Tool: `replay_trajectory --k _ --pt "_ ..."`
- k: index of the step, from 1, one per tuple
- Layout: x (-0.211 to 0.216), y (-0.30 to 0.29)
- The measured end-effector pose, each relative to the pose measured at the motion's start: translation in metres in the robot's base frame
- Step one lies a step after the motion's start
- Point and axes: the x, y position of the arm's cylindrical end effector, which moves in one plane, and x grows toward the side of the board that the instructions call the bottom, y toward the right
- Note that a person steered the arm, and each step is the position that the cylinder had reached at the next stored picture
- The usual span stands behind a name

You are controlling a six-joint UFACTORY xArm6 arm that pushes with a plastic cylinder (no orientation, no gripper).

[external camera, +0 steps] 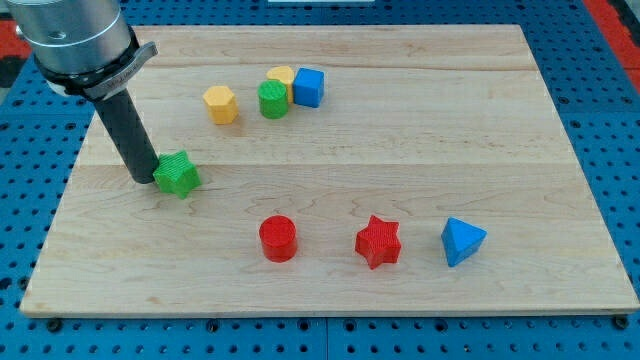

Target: Move the green star below the yellow hexagon

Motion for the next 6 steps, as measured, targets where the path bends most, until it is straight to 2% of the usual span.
replay_trajectory --k 3,4,5,6 --pt "-0.006 -0.02" --pt "-0.021 0.0" --pt "0.005 0.034" --pt "0.012 0.046"
